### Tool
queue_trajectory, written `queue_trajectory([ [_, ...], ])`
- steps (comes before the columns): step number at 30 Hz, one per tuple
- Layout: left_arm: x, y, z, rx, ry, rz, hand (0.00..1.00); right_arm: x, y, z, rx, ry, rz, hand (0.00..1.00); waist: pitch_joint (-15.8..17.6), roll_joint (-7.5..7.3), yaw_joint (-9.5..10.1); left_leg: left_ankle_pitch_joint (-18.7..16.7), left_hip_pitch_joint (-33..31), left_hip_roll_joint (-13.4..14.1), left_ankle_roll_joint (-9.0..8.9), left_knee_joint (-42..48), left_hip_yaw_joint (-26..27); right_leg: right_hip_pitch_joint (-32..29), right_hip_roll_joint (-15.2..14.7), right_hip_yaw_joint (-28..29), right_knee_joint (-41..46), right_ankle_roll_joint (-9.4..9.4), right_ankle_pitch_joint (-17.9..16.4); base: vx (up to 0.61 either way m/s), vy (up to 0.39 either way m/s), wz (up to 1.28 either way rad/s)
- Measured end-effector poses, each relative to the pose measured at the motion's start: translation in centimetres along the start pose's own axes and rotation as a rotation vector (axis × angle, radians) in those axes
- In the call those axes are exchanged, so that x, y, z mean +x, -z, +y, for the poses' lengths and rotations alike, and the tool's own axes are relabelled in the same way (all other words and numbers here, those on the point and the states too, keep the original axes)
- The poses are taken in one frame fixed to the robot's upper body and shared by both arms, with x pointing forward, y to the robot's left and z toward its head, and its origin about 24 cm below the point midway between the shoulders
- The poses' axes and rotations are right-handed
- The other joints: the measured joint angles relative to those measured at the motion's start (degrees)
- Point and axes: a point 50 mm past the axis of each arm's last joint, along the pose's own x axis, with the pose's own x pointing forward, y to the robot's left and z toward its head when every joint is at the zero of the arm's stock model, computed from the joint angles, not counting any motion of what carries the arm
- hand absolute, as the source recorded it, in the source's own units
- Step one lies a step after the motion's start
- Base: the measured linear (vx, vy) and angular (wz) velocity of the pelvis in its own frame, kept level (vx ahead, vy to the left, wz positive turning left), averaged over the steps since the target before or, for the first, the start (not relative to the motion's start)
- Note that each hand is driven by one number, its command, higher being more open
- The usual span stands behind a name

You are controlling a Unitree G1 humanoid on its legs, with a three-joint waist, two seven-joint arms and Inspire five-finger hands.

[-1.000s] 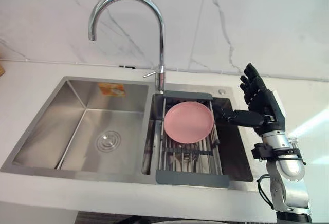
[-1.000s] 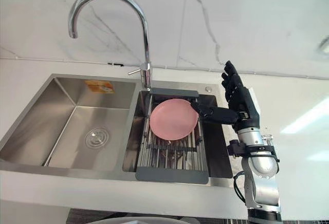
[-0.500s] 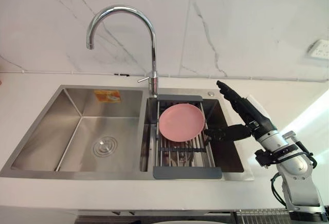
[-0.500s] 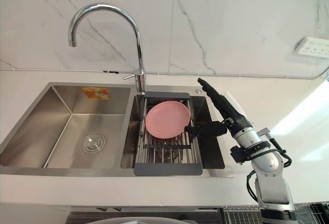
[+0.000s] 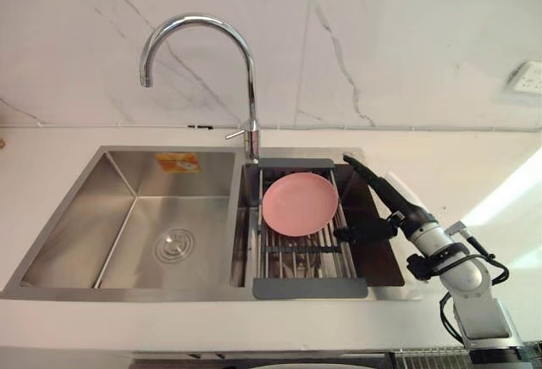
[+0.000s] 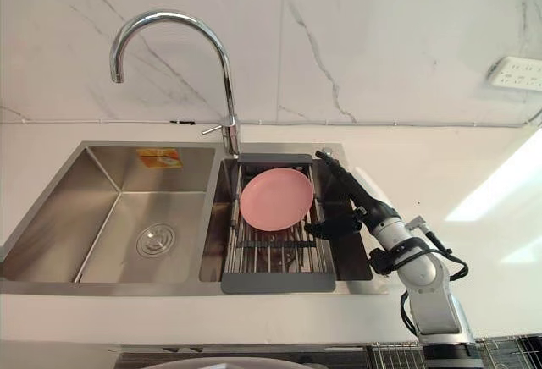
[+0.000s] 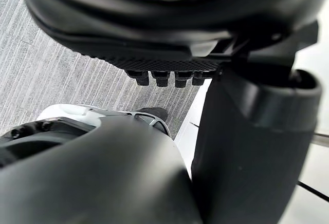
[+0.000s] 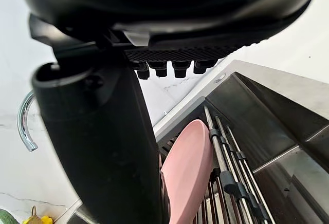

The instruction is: Walk over to the sink, pick up the cup, carry it to the dishwasher, place the cup inside the dishwasher, then close the dishwasher door

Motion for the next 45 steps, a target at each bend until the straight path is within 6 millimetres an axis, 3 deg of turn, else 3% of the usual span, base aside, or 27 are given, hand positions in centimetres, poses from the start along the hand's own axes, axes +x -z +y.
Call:
queue_trajectory([
  [18, 0.0, 0.2, 0.0, -0.045, 0.015, 0.000, 1.00, 0.5, 0.8, 0.6, -0.181, 0.047, 0.048, 1.00, 0.00, -0.06, 0.31, 0.14, -0.05, -0.17, 0.21, -0.08, -1.13, 0.52, -0.11, -1.10, -0.01, 0.01, 0.02, 0.00, -0.003, 0.03],
  [31, -0.1, 0.4, 0.1, -0.098, 0.034, -0.013, 1.00, 2.2, 2.0, 0.3, -0.333, 0.017, 0.108, 1.00, 0.24, -0.39, 1.76, 0.36, -0.41, -0.48, 0.50, -0.13, -2.40, 0.82, -0.27, -2.41, -0.02, 0.04, 0.00, 0.00, -0.006, 0.05],
  [45, -0.2, 0.2, 0.0, -0.097, 0.040, -0.027, 1.00, 2.4, 2.7, 1.4, -0.374, -0.009, 0.129, 1.00, 0.59, -0.54, 2.79, 0.77, -0.78, -0.72, 0.63, -0.16, -4.16, 1.31, -0.70, -4.15, -0.02, 0.18, -0.13, -0.01, -0.005, 0.06],
])
